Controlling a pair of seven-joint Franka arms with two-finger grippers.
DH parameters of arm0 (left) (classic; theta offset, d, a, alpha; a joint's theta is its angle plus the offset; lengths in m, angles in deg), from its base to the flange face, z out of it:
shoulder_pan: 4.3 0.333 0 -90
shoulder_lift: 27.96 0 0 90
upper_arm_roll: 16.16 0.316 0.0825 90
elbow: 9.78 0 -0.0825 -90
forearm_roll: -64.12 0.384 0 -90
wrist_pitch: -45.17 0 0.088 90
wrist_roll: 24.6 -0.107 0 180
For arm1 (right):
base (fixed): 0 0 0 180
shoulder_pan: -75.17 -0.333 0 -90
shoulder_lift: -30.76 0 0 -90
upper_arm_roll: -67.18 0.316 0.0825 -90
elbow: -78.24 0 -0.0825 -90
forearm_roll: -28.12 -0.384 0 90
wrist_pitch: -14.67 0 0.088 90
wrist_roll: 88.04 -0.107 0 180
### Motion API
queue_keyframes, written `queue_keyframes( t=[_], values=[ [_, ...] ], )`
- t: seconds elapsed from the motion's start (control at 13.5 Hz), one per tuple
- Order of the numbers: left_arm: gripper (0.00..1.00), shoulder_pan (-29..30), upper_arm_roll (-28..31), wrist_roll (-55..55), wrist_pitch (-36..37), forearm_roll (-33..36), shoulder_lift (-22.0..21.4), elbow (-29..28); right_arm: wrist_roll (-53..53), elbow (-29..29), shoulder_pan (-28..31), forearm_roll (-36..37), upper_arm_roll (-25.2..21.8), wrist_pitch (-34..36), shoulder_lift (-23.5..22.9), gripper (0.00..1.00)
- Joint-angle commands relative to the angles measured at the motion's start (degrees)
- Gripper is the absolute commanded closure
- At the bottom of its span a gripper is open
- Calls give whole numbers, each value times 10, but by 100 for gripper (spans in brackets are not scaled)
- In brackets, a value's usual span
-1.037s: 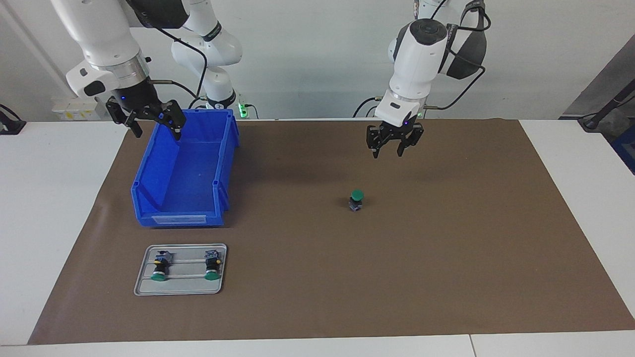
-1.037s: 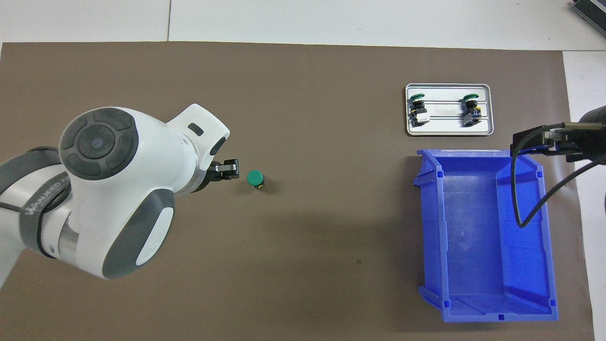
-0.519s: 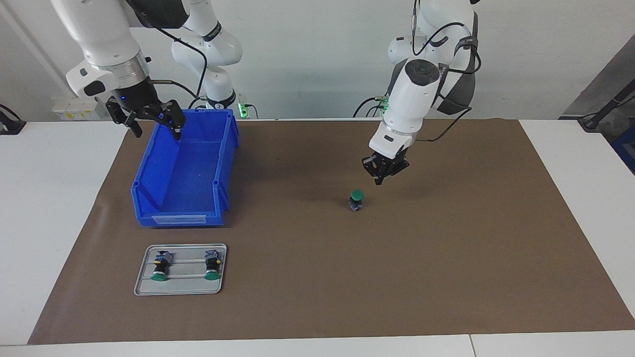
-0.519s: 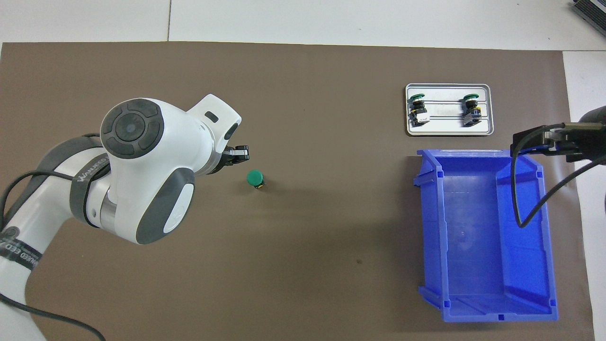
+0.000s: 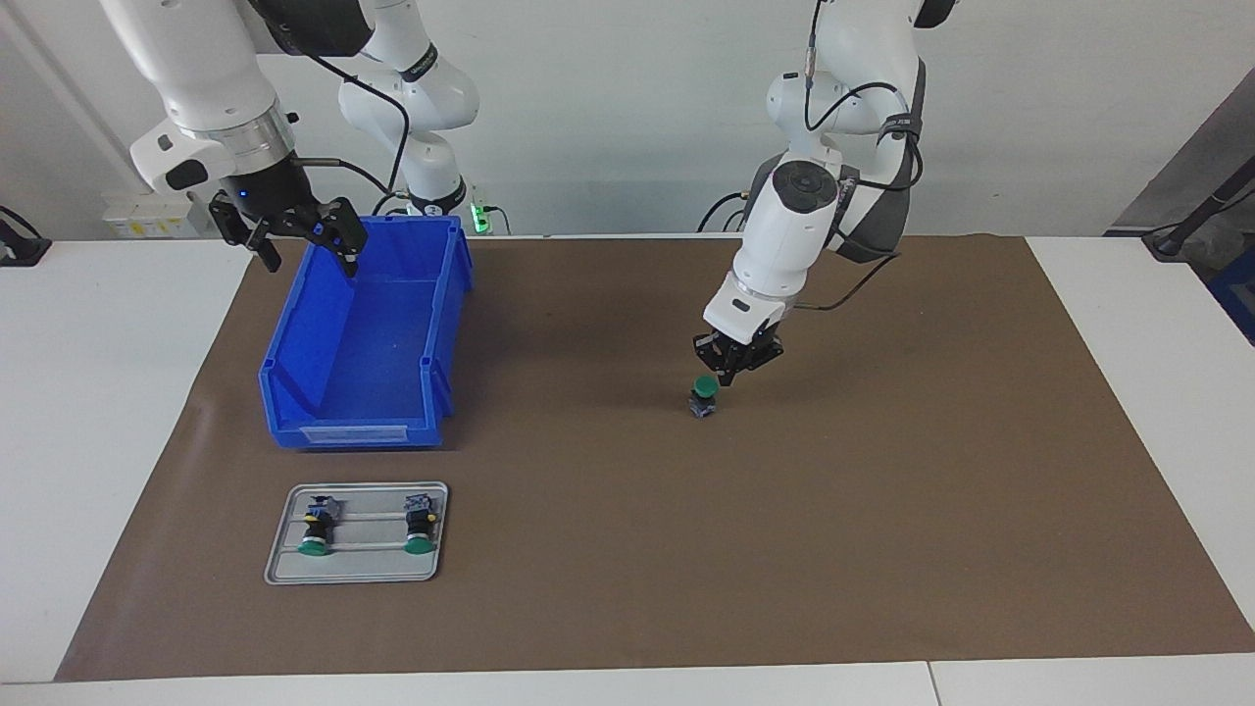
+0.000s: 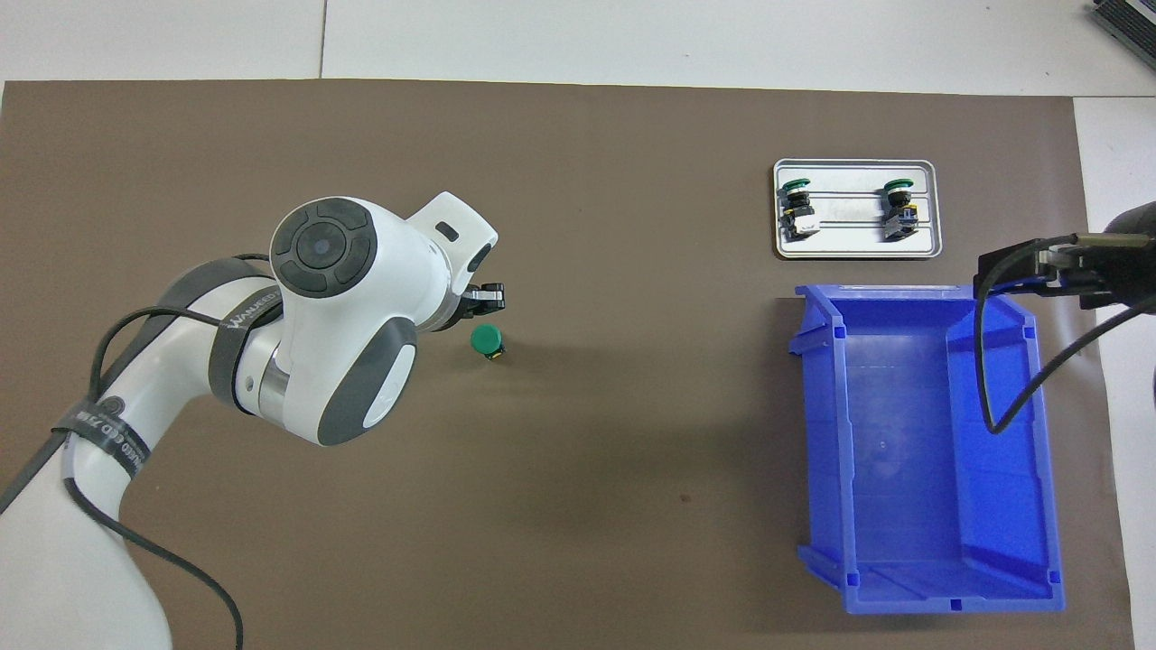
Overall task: Place and press button with both arms
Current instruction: 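Bring the closed left gripper over the button and press its top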
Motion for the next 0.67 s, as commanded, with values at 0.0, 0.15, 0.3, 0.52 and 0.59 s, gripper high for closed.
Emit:
queue_keyframes(
  t=[0.0, 0.15, 0.3, 0.52, 0.59],
  values=[
    [100, -16, 6, 3, -8, 23, 21, 10, 12, -4, 6, -11, 3, 10, 2, 0],
    [100, -17, 6, 3, -1, 27, 23, 6, 12, -4, 6, -10, 3, 10, 2, 0],
    [100, -23, 7, 3, -2, 27, 23, 2, 12, -4, 6, -10, 3, 10, 2, 0],
    [100, -24, 7, 3, -4, 27, 25, -1, 12, -4, 6, -11, 3, 10, 2, 0],
    [100, -24, 7, 3, -7, 27, 25, -6, 12, -4, 6, -10, 3, 10, 2, 0]
  ],
)
